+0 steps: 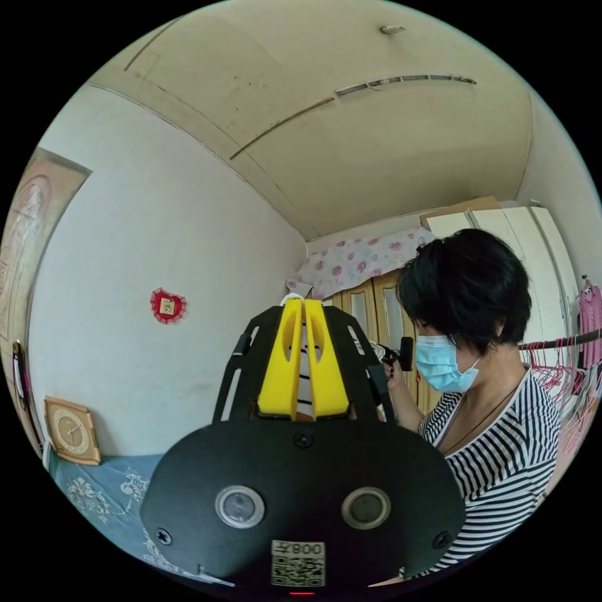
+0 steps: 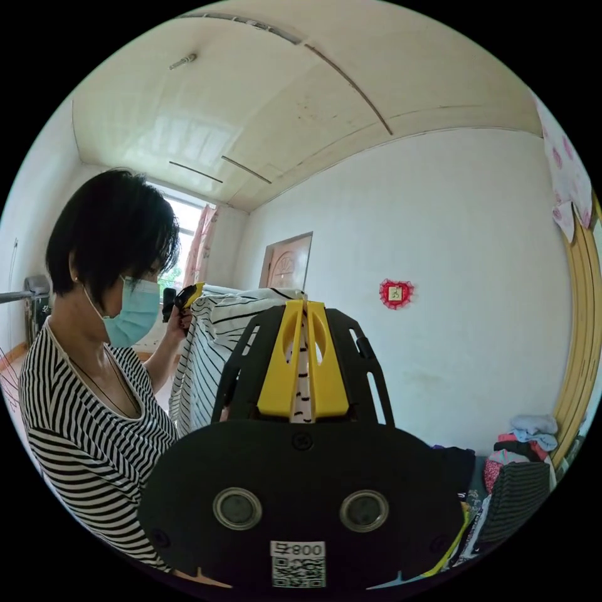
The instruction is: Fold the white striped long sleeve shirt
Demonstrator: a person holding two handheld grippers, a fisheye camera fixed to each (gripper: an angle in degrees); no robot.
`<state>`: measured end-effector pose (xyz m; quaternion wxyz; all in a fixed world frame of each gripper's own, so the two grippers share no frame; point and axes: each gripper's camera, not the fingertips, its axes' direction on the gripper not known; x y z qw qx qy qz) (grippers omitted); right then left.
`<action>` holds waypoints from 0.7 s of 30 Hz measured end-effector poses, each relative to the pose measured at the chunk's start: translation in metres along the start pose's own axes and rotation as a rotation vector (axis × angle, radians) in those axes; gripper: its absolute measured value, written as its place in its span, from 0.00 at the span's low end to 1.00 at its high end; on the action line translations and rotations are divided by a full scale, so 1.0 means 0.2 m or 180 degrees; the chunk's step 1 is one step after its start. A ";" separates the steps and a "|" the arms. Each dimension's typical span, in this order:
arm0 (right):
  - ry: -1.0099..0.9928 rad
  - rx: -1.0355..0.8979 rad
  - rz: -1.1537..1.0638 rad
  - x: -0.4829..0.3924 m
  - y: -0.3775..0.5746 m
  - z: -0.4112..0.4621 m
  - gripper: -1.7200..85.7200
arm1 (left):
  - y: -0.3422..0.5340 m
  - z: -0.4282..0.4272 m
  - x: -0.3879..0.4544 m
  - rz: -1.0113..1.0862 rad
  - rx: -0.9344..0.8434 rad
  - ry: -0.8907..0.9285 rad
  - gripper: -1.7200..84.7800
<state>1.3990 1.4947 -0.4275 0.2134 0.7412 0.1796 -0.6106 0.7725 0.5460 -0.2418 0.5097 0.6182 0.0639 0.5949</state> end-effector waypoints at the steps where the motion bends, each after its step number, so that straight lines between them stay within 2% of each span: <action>1: 0.0001 -0.0058 0.0035 0.01 0.01 0.11 0.02 | -0.01 0.00 -0.06 -0.0021 -0.0033 -0.0042 0.02; 5: 0.0054 -0.0295 0.0174 0.08 0.07 0.54 0.03 | 0.01 0.04 -0.32 -0.0178 -0.0180 -0.0160 0.03; 11: -0.0035 -0.0698 0.0577 0.34 0.29 1.45 0.03 | 0.22 0.19 -1.00 -0.0777 -0.0595 -0.0558 0.02; 17: 0.0155 -0.1564 0.0889 0.64 0.75 2.67 0.02 | 0.69 0.40 -1.90 -0.1463 -0.1243 -0.1073 0.03; 21: 0.0453 -0.2526 0.1238 0.89 1.39 3.67 0.02 | 1.29 0.51 -2.58 -0.2221 -0.1904 -0.1489 0.04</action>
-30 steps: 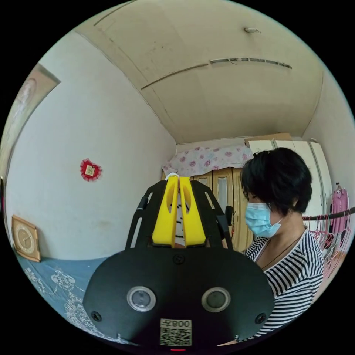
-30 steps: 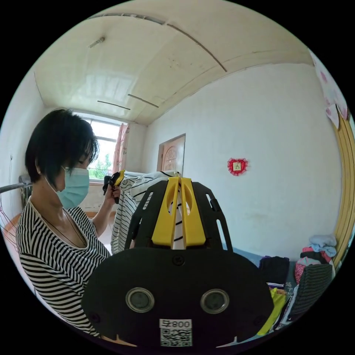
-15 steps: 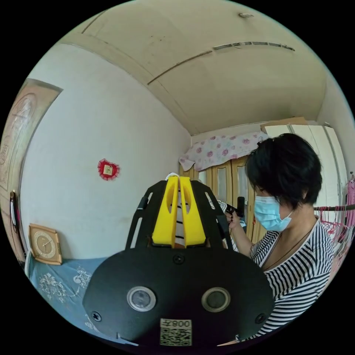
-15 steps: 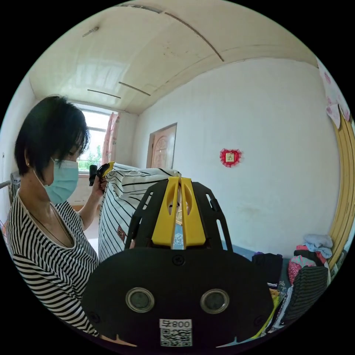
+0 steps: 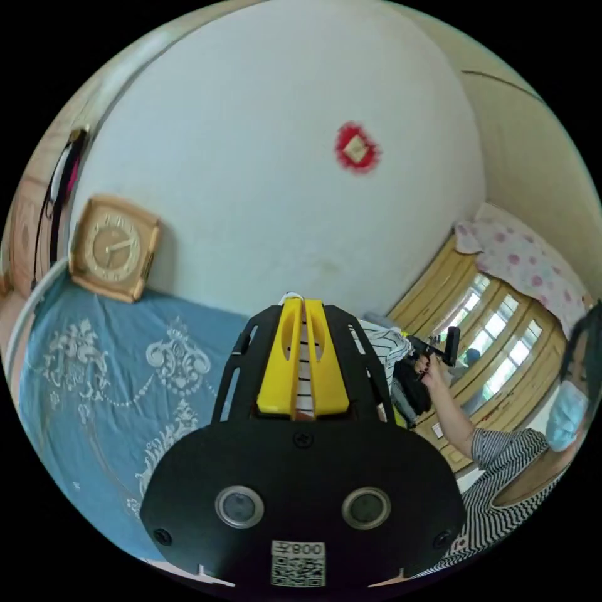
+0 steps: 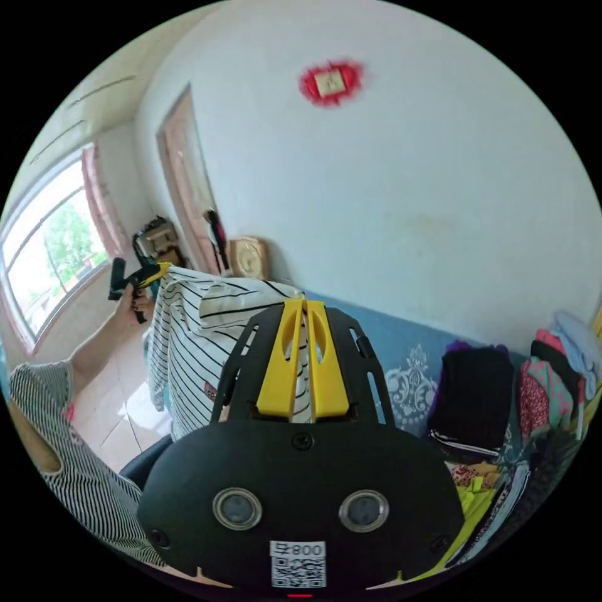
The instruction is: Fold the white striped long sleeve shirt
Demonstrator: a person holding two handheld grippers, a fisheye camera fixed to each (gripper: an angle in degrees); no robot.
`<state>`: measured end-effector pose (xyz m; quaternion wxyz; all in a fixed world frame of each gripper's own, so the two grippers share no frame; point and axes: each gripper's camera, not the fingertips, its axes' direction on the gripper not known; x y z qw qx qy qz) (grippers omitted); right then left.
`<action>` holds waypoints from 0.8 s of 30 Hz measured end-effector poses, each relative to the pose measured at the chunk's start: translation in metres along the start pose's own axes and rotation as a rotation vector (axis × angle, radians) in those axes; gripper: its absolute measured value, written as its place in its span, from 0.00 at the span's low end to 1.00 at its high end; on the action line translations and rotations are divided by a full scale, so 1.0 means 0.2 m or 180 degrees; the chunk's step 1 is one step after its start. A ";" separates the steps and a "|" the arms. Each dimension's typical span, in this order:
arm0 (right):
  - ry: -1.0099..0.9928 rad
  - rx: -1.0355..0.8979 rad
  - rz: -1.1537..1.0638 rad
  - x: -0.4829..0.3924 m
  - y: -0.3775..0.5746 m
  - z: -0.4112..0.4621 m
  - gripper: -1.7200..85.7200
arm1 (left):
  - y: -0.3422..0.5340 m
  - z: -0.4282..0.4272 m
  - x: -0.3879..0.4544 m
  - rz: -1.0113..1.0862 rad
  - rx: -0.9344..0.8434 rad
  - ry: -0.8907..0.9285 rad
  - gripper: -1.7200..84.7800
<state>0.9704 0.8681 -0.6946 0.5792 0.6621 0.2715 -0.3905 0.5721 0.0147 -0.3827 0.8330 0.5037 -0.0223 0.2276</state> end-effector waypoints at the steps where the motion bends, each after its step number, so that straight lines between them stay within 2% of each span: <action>1: 0.0067 -0.0366 0.0234 0.06 -0.05 0.36 0.02 | 0.01 0.16 -0.21 -0.0319 -0.0203 -0.0185 0.05; 4: 0.0111 -0.1126 0.0791 0.17 -0.01 1.10 0.02 | 0.14 0.42 -0.66 -0.0983 -0.0640 -0.0541 0.06; 7: -0.0035 -0.1342 0.1049 0.14 0.18 1.48 0.02 | 0.32 0.47 -0.96 -0.1213 -0.0708 -0.0373 0.08; 12: -0.0154 -0.1229 0.1026 -0.15 0.64 1.50 0.02 | 0.66 0.29 -1.23 -0.1280 -0.0922 -0.0395 0.10; 16: -0.0026 -0.1457 0.1244 -0.47 1.07 1.40 0.05 | 0.94 0.09 -1.33 -0.1363 -0.1144 -0.0650 0.12; 19: 0.0243 -0.1642 0.1344 -0.75 1.27 1.40 0.08 | 1.10 0.03 -1.36 -0.1348 -0.1394 -0.0832 0.13; 24: 0.0336 -0.1962 0.1467 -1.14 1.40 1.59 0.10 | 1.23 0.14 -1.42 -0.1133 -0.1925 -0.1176 0.12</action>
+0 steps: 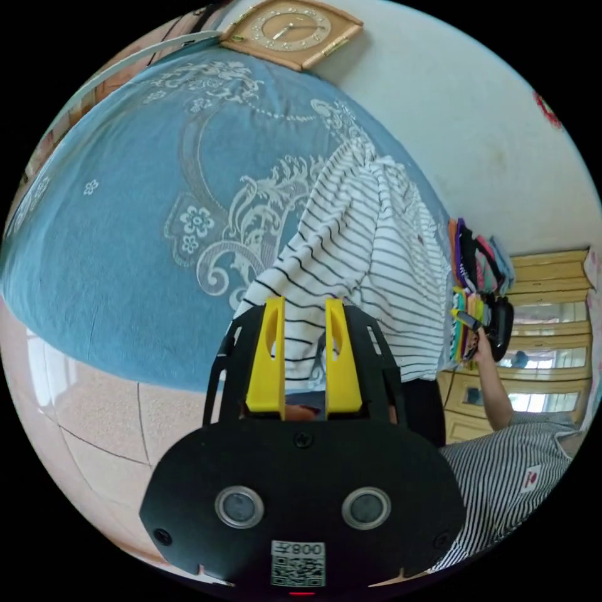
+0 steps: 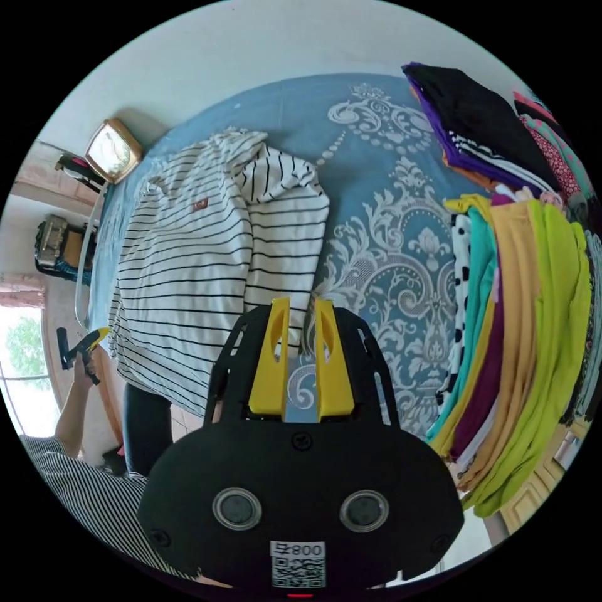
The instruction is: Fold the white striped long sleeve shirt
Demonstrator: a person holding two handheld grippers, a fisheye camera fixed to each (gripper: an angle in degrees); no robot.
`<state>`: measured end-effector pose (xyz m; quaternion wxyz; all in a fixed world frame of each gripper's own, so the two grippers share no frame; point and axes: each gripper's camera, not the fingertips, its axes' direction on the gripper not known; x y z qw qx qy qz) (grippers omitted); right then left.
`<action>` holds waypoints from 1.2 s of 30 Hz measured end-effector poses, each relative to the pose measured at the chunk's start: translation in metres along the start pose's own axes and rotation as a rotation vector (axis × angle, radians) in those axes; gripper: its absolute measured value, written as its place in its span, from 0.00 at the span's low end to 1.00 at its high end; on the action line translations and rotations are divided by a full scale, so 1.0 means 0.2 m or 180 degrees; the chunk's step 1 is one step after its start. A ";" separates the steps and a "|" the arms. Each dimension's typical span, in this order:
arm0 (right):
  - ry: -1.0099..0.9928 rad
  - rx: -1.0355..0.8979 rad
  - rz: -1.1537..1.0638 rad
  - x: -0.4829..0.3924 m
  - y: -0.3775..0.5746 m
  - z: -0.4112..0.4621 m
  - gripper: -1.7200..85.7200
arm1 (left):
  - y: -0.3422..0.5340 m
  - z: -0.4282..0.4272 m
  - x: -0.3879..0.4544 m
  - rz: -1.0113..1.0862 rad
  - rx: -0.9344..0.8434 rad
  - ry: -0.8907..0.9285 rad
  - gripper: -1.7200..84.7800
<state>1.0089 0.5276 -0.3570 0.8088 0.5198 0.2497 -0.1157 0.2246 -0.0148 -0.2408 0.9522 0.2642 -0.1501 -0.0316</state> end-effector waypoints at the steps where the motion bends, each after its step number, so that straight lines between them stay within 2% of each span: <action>1: 0.0006 -0.0092 0.0040 -0.09 0.02 0.07 0.10 | -0.01 0.05 -0.01 -0.0016 -0.0112 -0.0121 0.11; 3: 0.0088 -0.0228 0.0095 -0.23 0.05 0.16 0.10 | -0.03 0.08 -0.04 -0.0079 -0.0050 -0.0354 0.08; 5: 0.0337 -0.0170 0.0128 -0.38 0.10 0.18 0.07 | -0.04 0.09 -0.09 -0.0138 -0.0087 -0.0321 0.05; 9: 0.0583 -0.0516 -0.0299 -0.70 0.13 0.15 0.03 | -0.10 0.02 -0.17 -0.0109 0.0008 -0.0340 0.03; 12: 0.1044 -0.0213 -0.0540 -0.86 0.14 -0.17 0.03 | -0.20 -0.23 -0.25 -0.0075 0.0496 -0.0261 0.03; 18: 0.1999 0.0565 -0.0263 -0.86 0.20 -0.96 0.03 | -0.33 -0.79 -0.39 -0.0030 0.1445 -0.0879 0.04; 20: 0.1937 0.0536 -0.0069 -0.78 0.21 -1.05 0.04 | -0.34 -0.83 -0.47 -0.0152 0.1512 -0.0929 0.06; 23: 0.1501 0.0293 0.0433 -0.60 0.31 -0.98 0.06 | -0.28 -0.72 -0.67 -0.0444 0.1381 -0.0556 0.11; 25: 0.1118 0.0223 0.0690 -0.55 0.51 -0.84 0.05 | -0.14 -0.52 -0.80 -0.0521 0.1249 0.0018 0.12; 28: 0.0845 0.0271 0.0550 -0.64 0.86 -0.67 0.05 | 0.09 -0.22 -0.88 -0.0476 0.0868 0.0628 0.12; 30: 0.0435 0.0209 0.0352 -0.74 1.09 -0.54 0.06 | 0.23 -0.06 -0.90 -0.0455 0.0576 0.0788 0.12; 31: 0.0146 0.0122 0.0217 -0.83 1.25 -0.44 0.06 | 0.30 0.04 -0.90 -0.0422 0.0417 0.0841 0.13; 36: -0.0318 -0.0448 -0.0125 -1.14 1.79 -0.03 0.08 | 0.42 0.26 -0.88 -0.0257 0.0017 0.0830 0.14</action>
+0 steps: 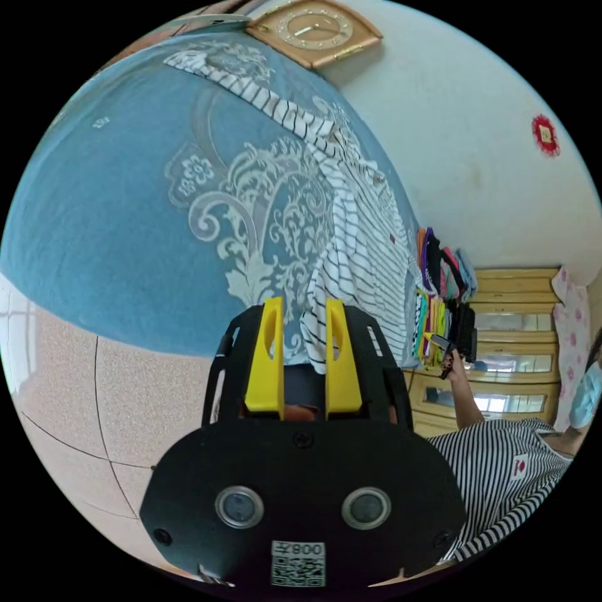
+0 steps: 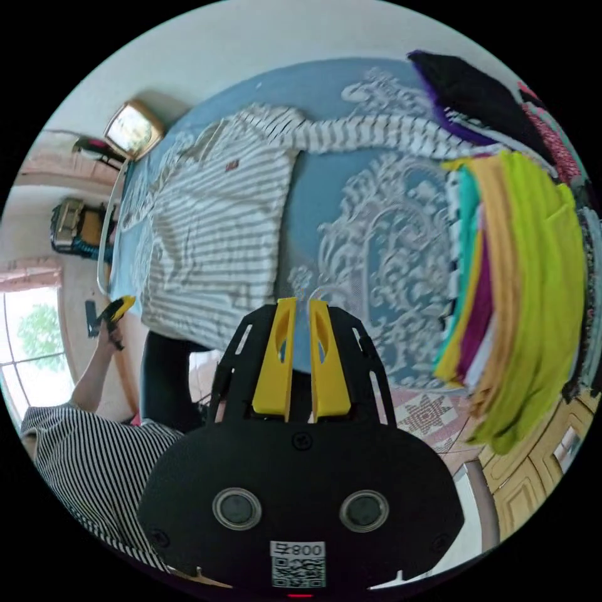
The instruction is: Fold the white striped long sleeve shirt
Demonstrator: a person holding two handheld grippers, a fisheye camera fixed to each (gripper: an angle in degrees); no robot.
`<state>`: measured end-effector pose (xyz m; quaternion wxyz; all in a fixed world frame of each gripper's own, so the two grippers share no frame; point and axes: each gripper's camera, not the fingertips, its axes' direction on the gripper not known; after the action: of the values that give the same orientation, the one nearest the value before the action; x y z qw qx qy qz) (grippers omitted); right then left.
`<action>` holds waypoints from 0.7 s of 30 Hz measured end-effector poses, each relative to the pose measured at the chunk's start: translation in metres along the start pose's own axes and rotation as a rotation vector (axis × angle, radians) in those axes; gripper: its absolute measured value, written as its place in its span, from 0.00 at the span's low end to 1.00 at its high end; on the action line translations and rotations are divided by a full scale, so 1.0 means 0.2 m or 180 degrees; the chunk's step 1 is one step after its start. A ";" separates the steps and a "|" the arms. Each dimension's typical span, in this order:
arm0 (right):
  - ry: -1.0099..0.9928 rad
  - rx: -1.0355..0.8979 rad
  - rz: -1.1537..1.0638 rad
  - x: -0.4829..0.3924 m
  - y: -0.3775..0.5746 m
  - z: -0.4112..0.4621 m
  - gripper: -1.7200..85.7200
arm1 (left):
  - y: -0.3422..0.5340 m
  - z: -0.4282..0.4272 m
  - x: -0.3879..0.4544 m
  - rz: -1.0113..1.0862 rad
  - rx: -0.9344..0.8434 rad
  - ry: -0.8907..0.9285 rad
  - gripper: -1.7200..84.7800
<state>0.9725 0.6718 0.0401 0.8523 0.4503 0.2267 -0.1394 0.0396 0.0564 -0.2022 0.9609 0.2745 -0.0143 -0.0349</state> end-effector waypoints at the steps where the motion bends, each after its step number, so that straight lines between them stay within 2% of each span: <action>1: -0.0038 -0.0084 0.0019 -0.02 0.09 0.09 0.09 | 0.00 0.03 -0.01 0.0031 -0.0069 0.0078 0.14; 4: -0.0177 -0.0245 0.0147 -0.01 0.27 0.25 0.10 | 0.00 0.11 -0.02 0.0160 -0.0269 -0.0126 0.14; 9: -0.0508 -0.0315 0.0277 -0.03 0.50 0.42 0.11 | 0.03 0.14 -0.06 0.0215 -0.0248 -0.0323 0.12; 12: -0.0151 -0.0278 0.0210 -0.11 0.59 0.48 0.08 | 0.05 0.21 -0.09 0.0220 -0.0533 -0.0264 0.07; 14: -0.0110 -0.0272 0.0251 -0.12 0.64 0.49 0.06 | 0.06 0.22 -0.09 0.0254 -0.0480 -0.0316 0.06; 17: -0.0525 -0.0366 0.0124 -0.12 0.71 0.49 0.04 | 0.07 0.19 -0.10 0.0296 -0.0459 -0.0085 0.05; 21: -0.0889 -0.0164 -0.0056 -0.12 0.84 0.33 0.03 | 0.13 0.03 -0.10 0.0363 -0.0175 0.0308 0.04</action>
<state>1.0426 0.7115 0.2030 0.8856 0.4024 0.1133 -0.2023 0.0204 0.0771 -0.1832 0.9680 0.2480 0.0175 0.0328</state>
